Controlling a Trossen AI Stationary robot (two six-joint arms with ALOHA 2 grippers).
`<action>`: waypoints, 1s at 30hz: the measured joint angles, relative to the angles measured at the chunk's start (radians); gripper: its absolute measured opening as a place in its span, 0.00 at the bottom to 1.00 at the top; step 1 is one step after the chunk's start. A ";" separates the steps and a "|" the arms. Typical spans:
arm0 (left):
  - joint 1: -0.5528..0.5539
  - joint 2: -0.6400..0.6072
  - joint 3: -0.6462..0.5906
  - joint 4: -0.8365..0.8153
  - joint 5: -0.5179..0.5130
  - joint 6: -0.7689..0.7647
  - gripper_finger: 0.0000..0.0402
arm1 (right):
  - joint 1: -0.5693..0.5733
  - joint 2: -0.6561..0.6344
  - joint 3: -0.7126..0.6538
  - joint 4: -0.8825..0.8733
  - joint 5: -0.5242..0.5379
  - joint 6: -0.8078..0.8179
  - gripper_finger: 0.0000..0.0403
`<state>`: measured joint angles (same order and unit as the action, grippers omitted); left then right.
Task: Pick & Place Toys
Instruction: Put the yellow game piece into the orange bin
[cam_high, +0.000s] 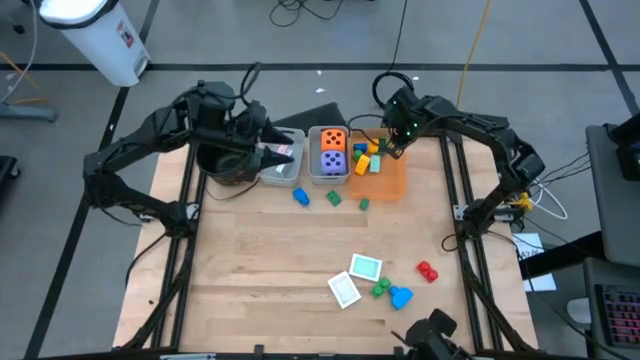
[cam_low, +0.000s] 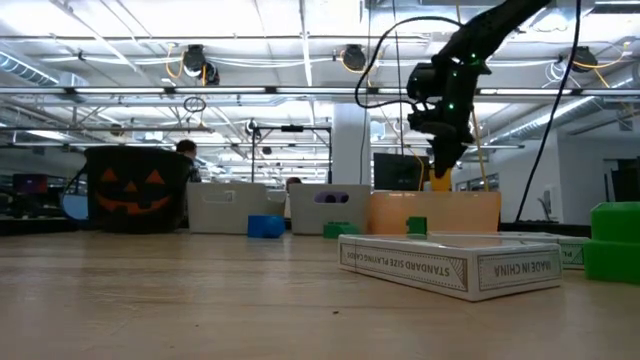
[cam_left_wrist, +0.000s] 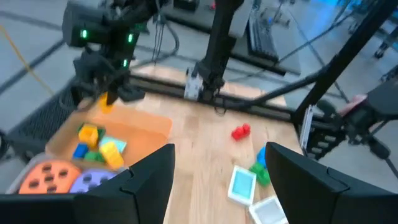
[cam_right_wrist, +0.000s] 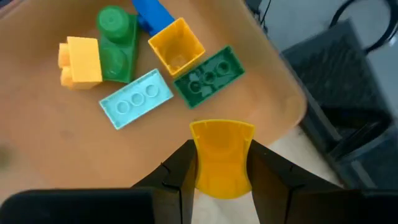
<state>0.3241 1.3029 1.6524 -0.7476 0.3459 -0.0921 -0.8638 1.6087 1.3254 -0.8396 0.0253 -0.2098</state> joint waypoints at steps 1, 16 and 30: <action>0.000 0.006 0.002 0.020 0.000 0.000 0.63 | -0.006 -0.002 0.000 0.011 0.000 -0.031 0.26; 0.006 0.075 0.001 0.061 0.008 -0.076 0.63 | -0.051 0.100 0.000 0.064 -0.053 -0.123 0.23; 0.005 0.072 0.002 0.063 0.012 -0.094 0.63 | -0.050 0.210 0.001 0.104 -0.054 -0.093 0.23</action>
<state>0.3294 1.3754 1.6539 -0.6849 0.3576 -0.1864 -0.9142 1.8187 1.3266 -0.7360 -0.0284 -0.3030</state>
